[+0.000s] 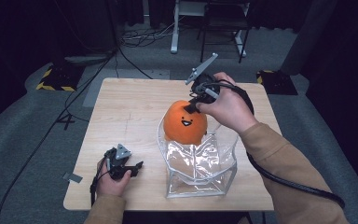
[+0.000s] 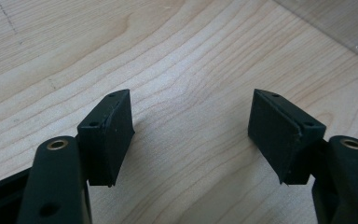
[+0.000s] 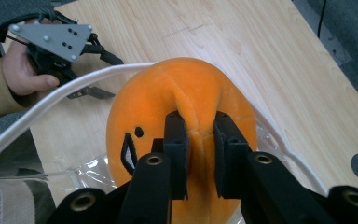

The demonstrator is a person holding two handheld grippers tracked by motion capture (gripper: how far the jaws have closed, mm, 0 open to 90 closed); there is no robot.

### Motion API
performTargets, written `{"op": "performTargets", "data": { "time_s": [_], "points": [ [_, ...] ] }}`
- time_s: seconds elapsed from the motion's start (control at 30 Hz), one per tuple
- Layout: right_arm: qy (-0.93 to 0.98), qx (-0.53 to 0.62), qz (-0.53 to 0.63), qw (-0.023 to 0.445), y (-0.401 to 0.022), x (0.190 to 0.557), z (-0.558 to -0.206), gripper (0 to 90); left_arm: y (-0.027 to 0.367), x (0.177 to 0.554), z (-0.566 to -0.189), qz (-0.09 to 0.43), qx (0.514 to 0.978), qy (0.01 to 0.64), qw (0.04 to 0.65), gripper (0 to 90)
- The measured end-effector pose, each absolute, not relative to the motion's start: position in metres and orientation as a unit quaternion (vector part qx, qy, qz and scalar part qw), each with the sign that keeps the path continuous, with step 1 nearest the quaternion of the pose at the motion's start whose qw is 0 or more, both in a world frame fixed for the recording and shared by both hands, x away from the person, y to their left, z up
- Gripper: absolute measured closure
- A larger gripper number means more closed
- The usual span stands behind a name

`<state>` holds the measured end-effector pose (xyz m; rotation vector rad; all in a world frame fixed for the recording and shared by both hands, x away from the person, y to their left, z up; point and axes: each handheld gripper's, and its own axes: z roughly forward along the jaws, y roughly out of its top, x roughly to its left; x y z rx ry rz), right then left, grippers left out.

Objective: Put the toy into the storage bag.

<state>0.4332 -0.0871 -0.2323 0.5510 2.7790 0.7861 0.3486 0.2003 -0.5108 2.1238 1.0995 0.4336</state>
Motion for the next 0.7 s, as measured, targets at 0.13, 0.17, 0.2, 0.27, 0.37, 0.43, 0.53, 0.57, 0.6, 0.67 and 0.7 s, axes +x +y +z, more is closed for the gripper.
{"op": "performTargets", "data": {
  "time_s": [0.13, 0.17, 0.2, 0.27, 0.37, 0.43, 0.53, 0.57, 0.6, 0.67, 0.7],
  "points": [
    [0.942, 0.196, 0.256, 0.093, -0.086, 0.439, -0.247, 78.2, 0.200, 0.349, -0.511, 0.168, 0.819, 0.424, 0.347, 31.0],
    [0.943, 0.196, 0.252, 0.092, -0.085, 0.440, -0.250, 78.2, 0.200, 0.349, -0.511, 0.167, 0.819, 0.424, 0.348, 31.1],
    [0.944, 0.198, 0.249, 0.090, -0.084, 0.441, -0.254, 78.2, 0.200, 0.349, -0.511, 0.168, 0.820, 0.423, 0.347, 31.0],
    [0.945, 0.196, 0.246, 0.088, -0.081, 0.442, -0.262, 78.2, 0.200, 0.348, -0.511, 0.168, 0.819, 0.424, 0.348, 31.0],
    [0.947, 0.197, 0.240, 0.085, -0.079, 0.443, -0.271, 78.2, 0.200, 0.348, -0.511, 0.168, 0.818, 0.425, 0.348, 31.0],
    [0.948, 0.198, 0.235, 0.083, -0.077, 0.444, -0.276, 78.1, 0.200, 0.348, -0.511, 0.168, 0.819, 0.425, 0.348, 31.0],
    [0.950, 0.201, 0.225, 0.076, -0.075, 0.447, -0.286, 77.7, 0.200, 0.348, -0.511, 0.168, 0.818, 0.425, 0.348, 31.0],
    [0.951, 0.201, 0.221, 0.075, -0.074, 0.448, -0.290, 77.7, 0.200, 0.348, -0.511, 0.168, 0.819, 0.425, 0.348, 31.0],
    [0.952, 0.201, 0.217, 0.072, -0.073, 0.449, -0.293, 77.5, 0.200, 0.348, -0.511, 0.168, 0.819, 0.425, 0.347, 31.0],
    [0.953, 0.203, 0.215, 0.069, -0.072, 0.450, -0.297, 77.5, 0.200, 0.348, -0.511, 0.168, 0.818, 0.425, 0.348, 31.0],
    [0.955, 0.201, 0.209, 0.067, -0.071, 0.453, -0.305, 77.4, 0.200, 0.348, -0.511, 0.168, 0.819, 0.425, 0.347, 31.0]
  ]
}}
